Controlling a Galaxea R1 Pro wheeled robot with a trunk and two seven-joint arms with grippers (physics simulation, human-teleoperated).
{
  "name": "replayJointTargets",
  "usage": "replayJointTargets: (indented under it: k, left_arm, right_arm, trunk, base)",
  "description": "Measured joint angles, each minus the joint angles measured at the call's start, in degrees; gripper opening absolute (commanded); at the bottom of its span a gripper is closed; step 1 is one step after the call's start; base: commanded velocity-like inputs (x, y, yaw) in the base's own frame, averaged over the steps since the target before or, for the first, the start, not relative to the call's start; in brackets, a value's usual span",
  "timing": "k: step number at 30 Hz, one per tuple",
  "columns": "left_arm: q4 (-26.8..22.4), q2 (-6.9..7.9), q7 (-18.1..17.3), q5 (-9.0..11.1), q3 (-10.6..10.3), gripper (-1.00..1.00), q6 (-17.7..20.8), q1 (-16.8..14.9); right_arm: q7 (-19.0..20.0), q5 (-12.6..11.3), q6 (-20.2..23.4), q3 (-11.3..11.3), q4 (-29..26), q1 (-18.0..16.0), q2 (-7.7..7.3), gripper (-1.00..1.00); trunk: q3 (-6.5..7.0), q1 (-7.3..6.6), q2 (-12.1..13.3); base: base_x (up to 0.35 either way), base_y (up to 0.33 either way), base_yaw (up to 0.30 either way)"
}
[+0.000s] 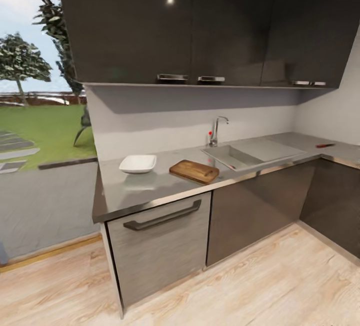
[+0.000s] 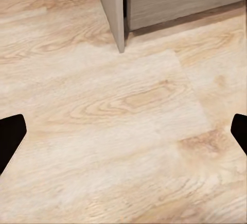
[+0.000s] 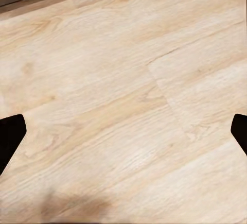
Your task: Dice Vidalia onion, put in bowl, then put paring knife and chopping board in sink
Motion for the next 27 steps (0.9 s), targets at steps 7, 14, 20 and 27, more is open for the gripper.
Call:
replayJointTargets:
  k: [7, 14, 20, 27]
  left_arm:
    - [0.01, -0.01, 0.00, 0.00, -0.05, 1.00, 0.01, 0.00]
    - [0.01, -0.03, -0.07, -0.08, -0.14, 1.00, 0.00, 0.00]
    - [-0.01, -0.05, -0.08, -0.08, -0.15, 1.00, -0.02, 0.00]
    - [0.01, -0.09, -0.08, 0.00, -0.10, 1.00, -0.02, 0.00]
  right_arm:
    - [-0.01, 0.00, 0.00, 0.00, -0.01, 0.00, 0.00, 1.00]
    - [-0.03, 0.01, 0.00, 0.00, -0.01, 0.00, 0.00, 1.00]
    - [-0.05, 0.05, 0.00, 0.00, 0.00, -0.01, 0.00, 1.00]
    - [-0.09, 0.07, 0.03, 0.00, 0.00, -0.01, 0.00, 1.00]
  trunk:
    - [0.39, -0.01, 0.00]
    - [0.74, 0.02, 0.00]
    - [0.82, 0.02, 0.00]
    - [2.07, -1.51, 2.80]
  base:
    - [0.250, 0.153, -0.230]
    - [0.060, 0.023, -0.179]
    - [0.007, 0.003, -0.034]
    - [0.000, 0.000, -0.001]
